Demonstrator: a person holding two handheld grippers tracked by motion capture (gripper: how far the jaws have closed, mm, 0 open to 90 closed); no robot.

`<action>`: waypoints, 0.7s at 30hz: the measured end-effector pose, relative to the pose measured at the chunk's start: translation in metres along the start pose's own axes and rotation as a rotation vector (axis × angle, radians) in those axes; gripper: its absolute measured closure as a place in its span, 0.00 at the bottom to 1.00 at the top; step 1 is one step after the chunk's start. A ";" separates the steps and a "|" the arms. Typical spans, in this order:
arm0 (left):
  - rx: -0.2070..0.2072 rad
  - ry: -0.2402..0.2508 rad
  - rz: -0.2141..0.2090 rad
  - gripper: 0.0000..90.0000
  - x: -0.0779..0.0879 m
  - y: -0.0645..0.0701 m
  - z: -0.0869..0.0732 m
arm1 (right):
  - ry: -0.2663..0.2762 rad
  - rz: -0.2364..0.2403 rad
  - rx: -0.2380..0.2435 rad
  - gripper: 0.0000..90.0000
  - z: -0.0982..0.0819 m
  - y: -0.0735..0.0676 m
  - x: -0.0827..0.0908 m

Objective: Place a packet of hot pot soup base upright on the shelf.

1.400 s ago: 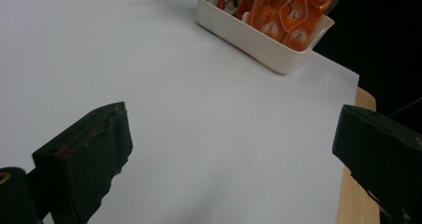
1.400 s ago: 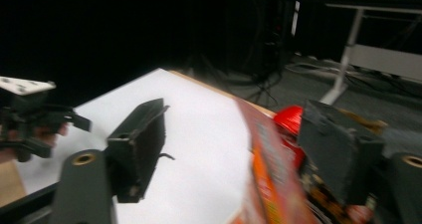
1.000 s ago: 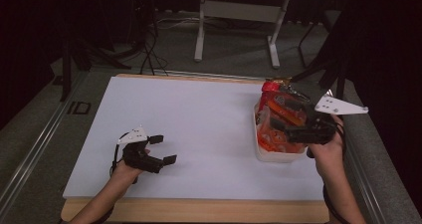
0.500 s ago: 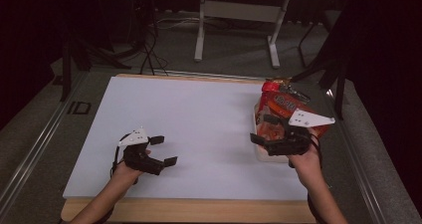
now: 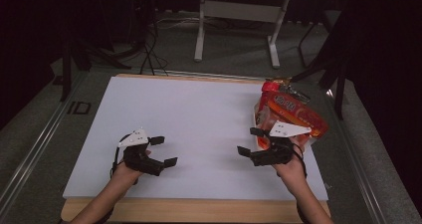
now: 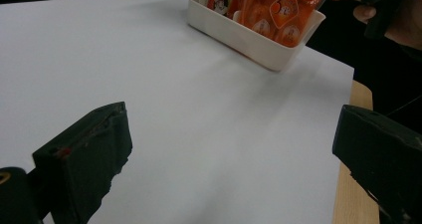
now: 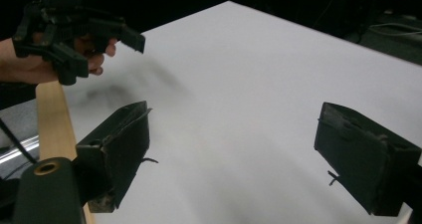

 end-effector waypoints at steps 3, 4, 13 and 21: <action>-0.007 -0.006 -0.001 0.02 0.000 0.001 0.000 | -0.010 -0.003 0.006 0.15 -0.006 -0.002 -0.004; -0.006 -0.005 -0.001 0.02 -0.001 0.001 0.000 | -0.015 -0.001 0.005 0.15 -0.008 -0.002 -0.006; -0.012 -0.010 -0.002 0.02 0.000 0.002 -0.001 | -0.042 -0.021 -0.004 0.15 -0.027 -0.003 -0.008; -0.025 -0.019 -0.003 0.02 -0.002 0.003 -0.004 | -0.066 -0.032 -0.008 0.15 -0.040 -0.002 -0.007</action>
Point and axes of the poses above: each handheld gripper's, and its own axes: x roughly backward along the jaws, z roughly out of its top, y roughly to its right, the point moved 1 cm from there along -x, roughly forward along the jaws, and after that the axes turned 3 degrees about z, right-handed, at the moved point
